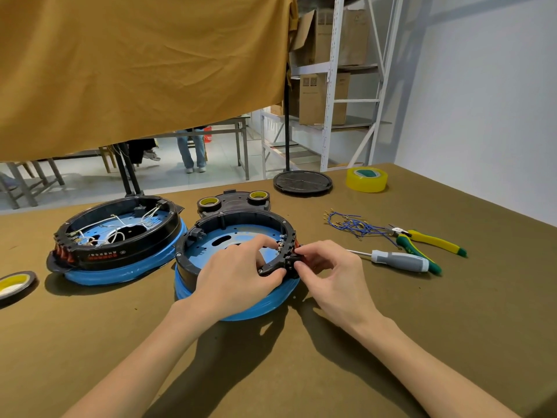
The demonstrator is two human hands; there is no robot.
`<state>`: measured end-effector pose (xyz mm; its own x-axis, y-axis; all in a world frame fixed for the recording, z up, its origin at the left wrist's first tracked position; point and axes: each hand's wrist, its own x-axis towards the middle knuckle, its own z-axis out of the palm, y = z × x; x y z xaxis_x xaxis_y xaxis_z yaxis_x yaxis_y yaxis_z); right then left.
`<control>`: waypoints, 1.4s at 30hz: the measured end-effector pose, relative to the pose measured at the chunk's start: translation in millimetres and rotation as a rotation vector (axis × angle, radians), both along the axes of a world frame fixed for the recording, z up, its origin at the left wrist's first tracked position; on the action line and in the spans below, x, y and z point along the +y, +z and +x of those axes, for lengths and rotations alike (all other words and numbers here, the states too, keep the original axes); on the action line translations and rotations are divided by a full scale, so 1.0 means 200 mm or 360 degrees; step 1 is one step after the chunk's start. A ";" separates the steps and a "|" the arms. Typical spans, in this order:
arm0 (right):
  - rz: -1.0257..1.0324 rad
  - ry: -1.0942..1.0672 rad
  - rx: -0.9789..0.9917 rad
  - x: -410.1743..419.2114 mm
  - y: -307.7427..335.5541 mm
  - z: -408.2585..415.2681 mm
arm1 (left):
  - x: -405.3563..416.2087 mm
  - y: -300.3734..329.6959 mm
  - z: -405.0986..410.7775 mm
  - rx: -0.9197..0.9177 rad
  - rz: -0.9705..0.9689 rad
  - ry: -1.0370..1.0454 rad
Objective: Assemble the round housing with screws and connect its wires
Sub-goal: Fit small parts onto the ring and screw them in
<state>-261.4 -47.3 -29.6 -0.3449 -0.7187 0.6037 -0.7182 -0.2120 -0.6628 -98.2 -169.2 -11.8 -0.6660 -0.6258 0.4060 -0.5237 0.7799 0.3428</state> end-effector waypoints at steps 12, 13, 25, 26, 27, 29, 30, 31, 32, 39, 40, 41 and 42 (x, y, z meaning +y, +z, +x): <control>0.0001 -0.0056 -0.0039 -0.02 -0.01 0.03 | 0.02 0.02 0.00 0.0030 -0.0019 0.0013; 0.0019 -0.0052 -0.0076 -0.02 -0.01 0.03 | 0.02 0.02 0.00 0.0031 -0.0014 0.0014; 0.0035 -0.0039 0.0112 -0.01 -0.04 0.00 | 0.03 0.03 -0.01 -0.0016 0.0006 0.0067; 0.0035 -0.0018 0.0133 -0.01 -0.04 0.00 | 0.03 0.03 -0.01 -0.0025 0.0002 0.0059; 0.0038 0.0006 0.0158 -0.01 -0.04 -0.01 | 0.04 0.03 -0.01 -0.0029 0.0002 0.0052; 0.0051 0.0052 0.0197 -0.02 -0.03 -0.01 | 0.04 0.04 -0.01 -0.0031 0.0009 0.0037; 0.0060 0.0071 0.0205 -0.02 -0.03 -0.01 | 0.04 0.04 -0.02 -0.0031 0.0014 0.0023; 0.0061 0.0086 0.0203 -0.03 -0.02 -0.01 | 0.04 0.04 -0.01 -0.0030 0.0023 0.0009; 0.0054 0.0099 0.0197 -0.04 -0.02 -0.01 | 0.04 0.04 -0.01 -0.0026 0.0037 -0.0005; 0.0058 0.0136 0.0151 -0.03 -0.03 -0.02 | 0.02 0.06 -0.01 -0.0023 0.0089 0.0012; 0.0057 0.0126 0.0142 -0.03 -0.03 -0.02 | 0.02 0.06 -0.01 -0.0022 0.0091 0.0031; 0.0056 0.0116 0.0141 -0.03 -0.03 -0.02 | 0.02 0.06 -0.02 -0.0021 0.0085 0.0058; 0.0053 0.0108 0.0143 -0.03 -0.02 -0.02 | 0.02 0.06 -0.03 -0.0024 0.0073 0.0087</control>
